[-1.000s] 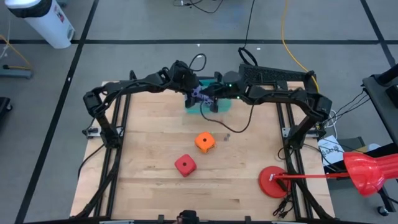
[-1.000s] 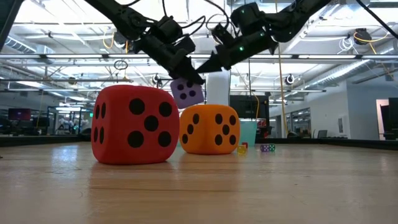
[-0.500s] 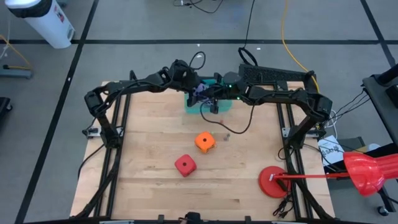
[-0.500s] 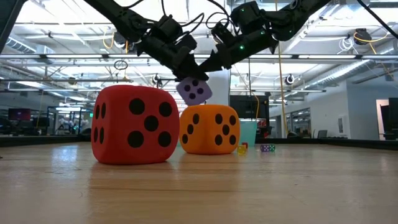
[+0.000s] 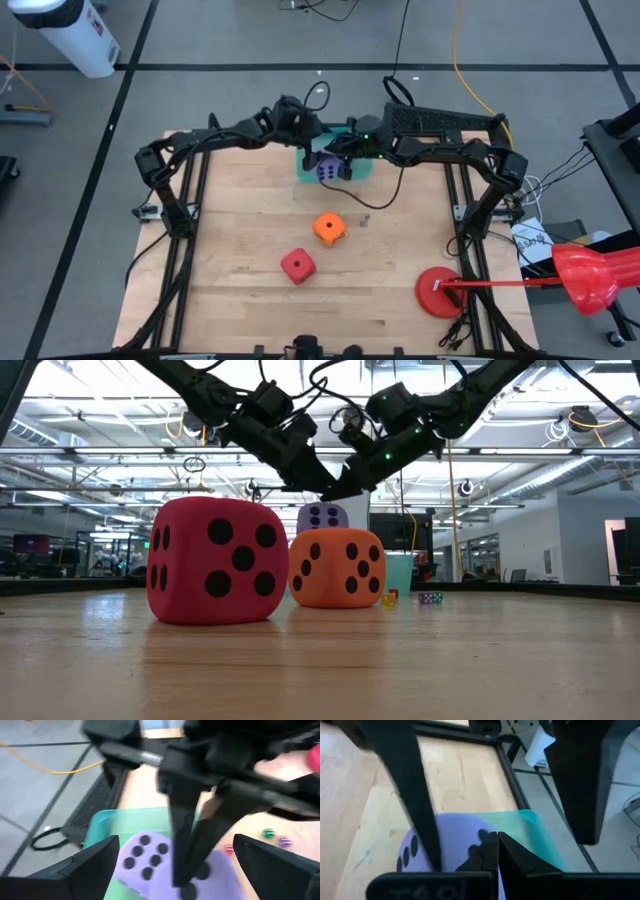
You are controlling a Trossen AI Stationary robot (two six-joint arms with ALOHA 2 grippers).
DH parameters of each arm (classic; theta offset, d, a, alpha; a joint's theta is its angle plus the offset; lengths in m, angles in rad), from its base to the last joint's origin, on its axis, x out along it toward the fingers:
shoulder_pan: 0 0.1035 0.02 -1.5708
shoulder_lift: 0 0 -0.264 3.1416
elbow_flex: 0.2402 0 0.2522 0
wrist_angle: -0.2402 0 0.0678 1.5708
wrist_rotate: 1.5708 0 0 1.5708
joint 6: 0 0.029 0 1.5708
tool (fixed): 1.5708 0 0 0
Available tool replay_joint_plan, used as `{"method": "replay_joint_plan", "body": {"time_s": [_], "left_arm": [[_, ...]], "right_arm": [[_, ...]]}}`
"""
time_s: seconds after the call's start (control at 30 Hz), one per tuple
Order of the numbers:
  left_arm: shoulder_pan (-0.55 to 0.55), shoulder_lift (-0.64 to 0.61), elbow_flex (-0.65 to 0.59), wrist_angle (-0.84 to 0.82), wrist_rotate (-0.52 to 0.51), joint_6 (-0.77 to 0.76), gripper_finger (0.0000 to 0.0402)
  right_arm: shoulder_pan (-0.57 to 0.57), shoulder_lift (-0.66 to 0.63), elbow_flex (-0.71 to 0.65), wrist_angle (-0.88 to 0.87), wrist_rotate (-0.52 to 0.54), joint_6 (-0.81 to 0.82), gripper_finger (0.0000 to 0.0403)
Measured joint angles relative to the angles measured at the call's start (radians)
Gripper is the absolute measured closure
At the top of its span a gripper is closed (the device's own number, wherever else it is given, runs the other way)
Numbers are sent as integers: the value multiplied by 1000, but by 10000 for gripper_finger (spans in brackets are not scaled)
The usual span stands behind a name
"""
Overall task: Pick & Place Dice
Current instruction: Put the big violet dice into the green bin
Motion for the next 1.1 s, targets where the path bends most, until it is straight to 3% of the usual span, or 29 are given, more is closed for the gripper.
{"method": "replay_joint_plan", "body": {"time_s": [0.2,0.4,0.57,0.63,0.87,1.1], "left_arm": [[28,-43,0,-10,-37,-12,2],[13,-206,0,-131,-40,-32,3],[-61,-275,0,-252,-43,-91,29],[-98,-272,0,-284,-30,-118,47],[-273,-221,-18,-318,-125,-124,150],[-358,-148,-17,-308,-298,-124,326]], "right_arm": [[-11,-20,0,26,29,17,403],[-19,-120,-1,-60,18,22,403],[-42,-262,-28,-117,-199,105,403],[-47,-332,-67,-113,-238,145,403],[-42,-613,-326,-93,-230,220,403],[-6,-851,-572,-25,-130,296,403]]}}
